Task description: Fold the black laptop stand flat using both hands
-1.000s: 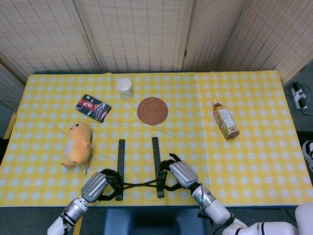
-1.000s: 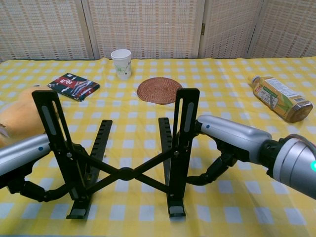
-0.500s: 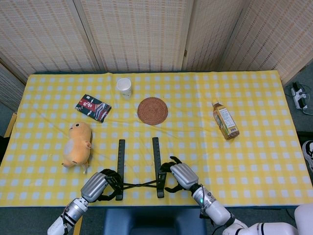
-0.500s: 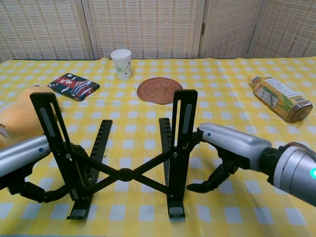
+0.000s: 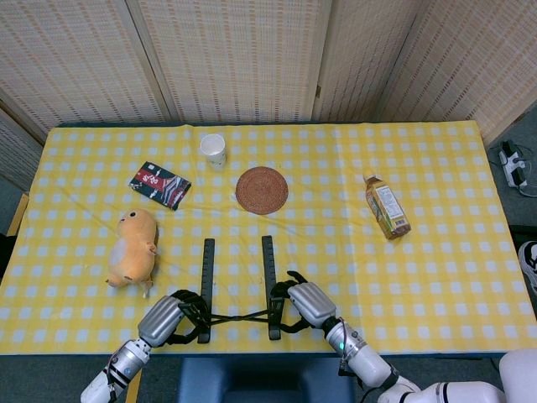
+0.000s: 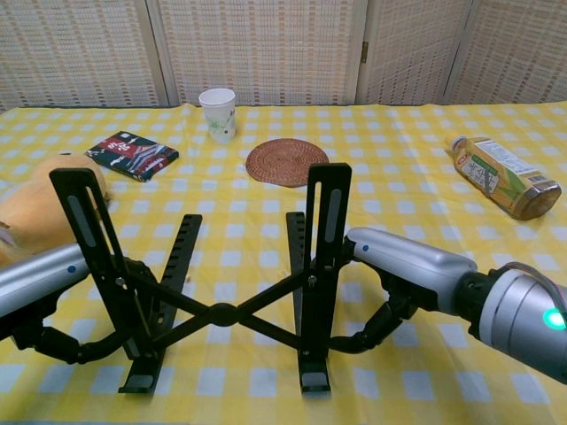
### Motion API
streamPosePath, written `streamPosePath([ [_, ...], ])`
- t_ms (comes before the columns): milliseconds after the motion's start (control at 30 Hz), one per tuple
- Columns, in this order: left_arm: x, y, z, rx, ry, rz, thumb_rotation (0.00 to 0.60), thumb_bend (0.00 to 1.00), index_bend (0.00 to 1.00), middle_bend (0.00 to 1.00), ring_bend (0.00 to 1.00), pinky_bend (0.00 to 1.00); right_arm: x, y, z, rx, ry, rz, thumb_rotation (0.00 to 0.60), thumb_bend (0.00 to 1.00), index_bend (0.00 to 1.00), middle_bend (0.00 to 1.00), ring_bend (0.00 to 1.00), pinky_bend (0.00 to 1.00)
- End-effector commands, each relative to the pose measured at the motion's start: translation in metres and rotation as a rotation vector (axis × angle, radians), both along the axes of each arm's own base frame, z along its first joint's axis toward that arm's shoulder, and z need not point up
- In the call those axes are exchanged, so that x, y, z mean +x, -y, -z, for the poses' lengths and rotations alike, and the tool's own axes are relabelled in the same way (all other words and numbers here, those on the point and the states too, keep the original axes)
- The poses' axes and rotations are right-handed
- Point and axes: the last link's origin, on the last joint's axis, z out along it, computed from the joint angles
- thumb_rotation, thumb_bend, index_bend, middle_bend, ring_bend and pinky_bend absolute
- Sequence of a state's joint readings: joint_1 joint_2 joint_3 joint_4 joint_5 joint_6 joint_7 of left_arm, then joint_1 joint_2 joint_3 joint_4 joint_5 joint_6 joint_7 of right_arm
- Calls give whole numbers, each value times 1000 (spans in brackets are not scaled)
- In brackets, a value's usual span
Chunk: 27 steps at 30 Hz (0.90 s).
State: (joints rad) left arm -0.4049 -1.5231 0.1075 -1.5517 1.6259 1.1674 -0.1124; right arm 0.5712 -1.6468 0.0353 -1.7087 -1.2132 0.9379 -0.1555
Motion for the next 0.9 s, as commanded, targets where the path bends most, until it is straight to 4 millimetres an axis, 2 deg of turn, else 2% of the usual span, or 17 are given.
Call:
streamPosePath([
  [33, 0, 0, 0, -1, 1, 0, 600, 491, 595, 433, 313, 280, 0, 0, 0, -1, 0, 0, 600, 294, 559, 318, 264, 56],
  [267, 0, 0, 1, -1, 3, -1, 600, 491, 595, 433, 313, 280, 1, -3, 4, 4, 4, 2, 600, 400, 577, 320, 266, 57],
  [300, 5, -11, -4, 20, 15, 8, 600, 491, 595, 433, 313, 280, 2, -3, 5, 8, 4, 1, 600, 422, 582, 322, 267, 56],
  [333, 6, -14, -4, 9, 12, 7, 600, 491, 595, 433, 313, 279, 2, -4, 5, 9, 5, 1, 600, 439, 587, 324, 269, 56],
  [533, 7, -15, -6, 2, 11, -2, 600, 490, 595, 433, 313, 280, 4, -6, 8, 14, 10, -3, 600, 532, 608, 334, 276, 57],
  [900, 7, -13, -6, -4, 15, -1, 600, 491, 595, 433, 312, 275, 9, -9, 3, -3, 8, -54, 600, 538, 612, 333, 277, 56],
])
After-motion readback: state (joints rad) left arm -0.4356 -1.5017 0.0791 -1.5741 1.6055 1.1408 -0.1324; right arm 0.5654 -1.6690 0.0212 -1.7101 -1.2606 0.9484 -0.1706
